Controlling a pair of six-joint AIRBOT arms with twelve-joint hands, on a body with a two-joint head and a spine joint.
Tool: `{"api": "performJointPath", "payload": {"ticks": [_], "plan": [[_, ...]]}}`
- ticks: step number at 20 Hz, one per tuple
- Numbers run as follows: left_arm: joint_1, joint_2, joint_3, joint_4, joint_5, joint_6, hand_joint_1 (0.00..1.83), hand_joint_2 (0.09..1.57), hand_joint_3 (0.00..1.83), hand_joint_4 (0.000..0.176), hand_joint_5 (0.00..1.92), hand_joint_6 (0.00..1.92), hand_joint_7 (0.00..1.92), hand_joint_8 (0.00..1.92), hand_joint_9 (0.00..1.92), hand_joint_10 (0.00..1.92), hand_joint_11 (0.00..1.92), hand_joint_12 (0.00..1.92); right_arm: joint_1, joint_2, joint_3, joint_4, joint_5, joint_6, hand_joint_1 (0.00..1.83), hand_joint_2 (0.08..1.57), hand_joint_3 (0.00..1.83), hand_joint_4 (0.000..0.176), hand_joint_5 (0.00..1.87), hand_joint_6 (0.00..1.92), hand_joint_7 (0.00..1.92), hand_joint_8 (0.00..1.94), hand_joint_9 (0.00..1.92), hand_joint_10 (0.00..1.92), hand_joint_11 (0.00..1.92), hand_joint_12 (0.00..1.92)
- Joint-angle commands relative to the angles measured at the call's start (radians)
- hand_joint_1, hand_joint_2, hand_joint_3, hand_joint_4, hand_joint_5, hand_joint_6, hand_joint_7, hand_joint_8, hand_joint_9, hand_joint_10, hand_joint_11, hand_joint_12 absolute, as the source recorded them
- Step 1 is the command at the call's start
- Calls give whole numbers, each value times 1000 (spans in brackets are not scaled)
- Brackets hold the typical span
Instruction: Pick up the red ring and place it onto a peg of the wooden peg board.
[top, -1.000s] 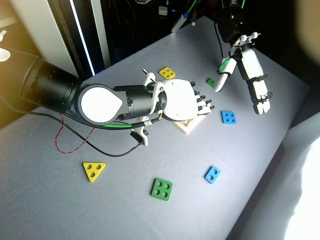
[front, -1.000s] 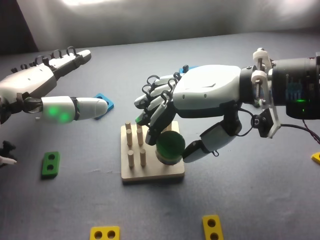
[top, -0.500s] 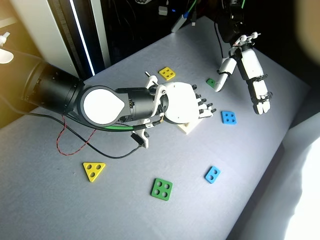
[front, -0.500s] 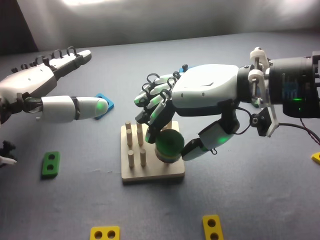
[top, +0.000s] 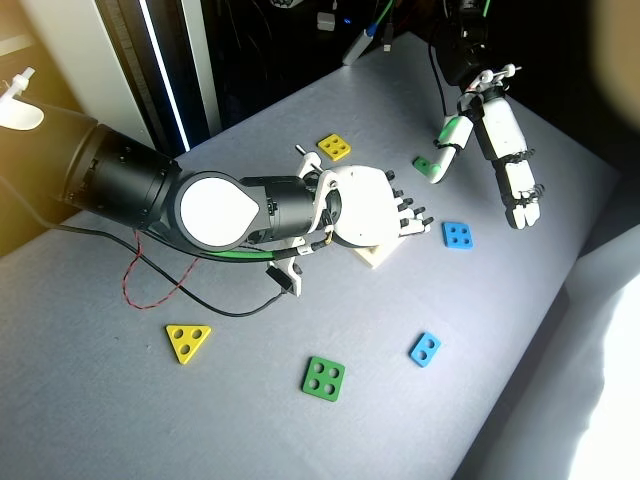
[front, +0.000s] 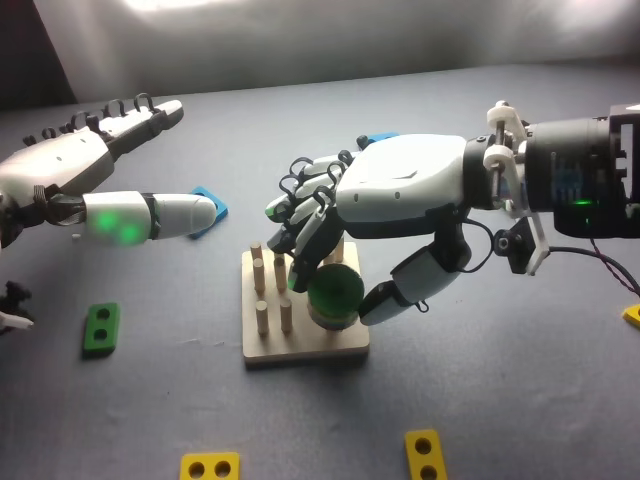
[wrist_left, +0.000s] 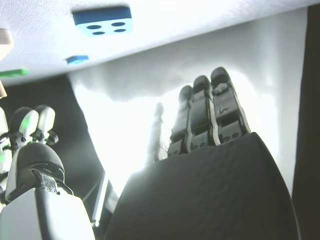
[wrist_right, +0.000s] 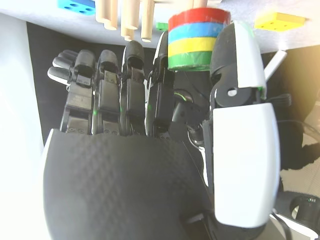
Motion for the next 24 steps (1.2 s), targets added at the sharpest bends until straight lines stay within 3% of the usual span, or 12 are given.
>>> {"api": "performJointPath", "payload": {"ticks": [1,6,7,8,10,11,15,16,19,20,21,24], "plan": [[-14,-1,7,4,-117,-4,246,908,1,176,0,0,0,0,0,0,0,0,5,-6,3,42,51,8,1154,1127,0,0,951,1043,464,2,215,4,0,745],[-14,-2,7,4,-116,-4,266,906,0,176,0,0,0,0,0,0,0,0,3,-7,7,41,45,9,1106,1153,2,0,895,1128,428,3,184,3,0,370],[-14,-2,7,4,-116,-4,261,910,1,173,0,0,0,0,0,0,0,0,2,-7,7,39,43,9,1017,1172,5,50,842,1202,384,7,164,5,0,319],[-14,-2,7,4,-116,-4,261,915,3,170,0,0,0,0,0,0,0,0,2,-7,6,37,41,10,912,1079,0,0,545,867,332,1,137,0,0,251],[-13,-1,7,3,-116,-2,255,903,0,176,0,0,0,0,0,0,0,0,3,-7,6,33,40,10,796,940,0,70,179,336,110,0,16,0,0,33],[-12,0,7,1,-116,-2,260,908,0,176,0,0,0,0,0,0,0,0,3,-7,6,33,40,10,796,899,0,87,152,162,64,3,2,0,0,6],[-4,4,3,-5,-122,-2,277,898,0,176,0,0,0,0,0,0,0,0,0,-5,3,30,40,10,672,843,0,68,10,0,0,0,0,0,0,0],[1,7,1,-9,-126,-2,275,905,0,176,0,0,0,0,0,0,0,0,0,-3,2,30,41,10,659,840,0,81,1,0,0,0,0,0,55,26],[10,13,-4,-19,-136,-2,277,900,0,176,0,0,0,0,0,0,0,0,-8,23,-6,44,43,10,684,841,0,64,0,0,0,0,0,0,44,21],[12,15,-6,-21,-139,-2,275,900,0,176,0,0,0,0,0,0,0,0,-17,38,-10,63,46,6,660,844,0,72,0,0,0,0,0,0,66,35],[14,16,-8,-22,-143,-2,267,900,0,176,0,0,0,0,0,0,0,0,-26,51,-15,94,49,-10,681,835,7,74,0,0,0,0,0,0,12,290],[26,31,-24,-31,-172,-3,275,907,1,176,0,0,0,0,0,0,0,0,-69,133,-60,302,76,-148,757,884,11,70,0,0,0,0,0,0,0,41]]}}
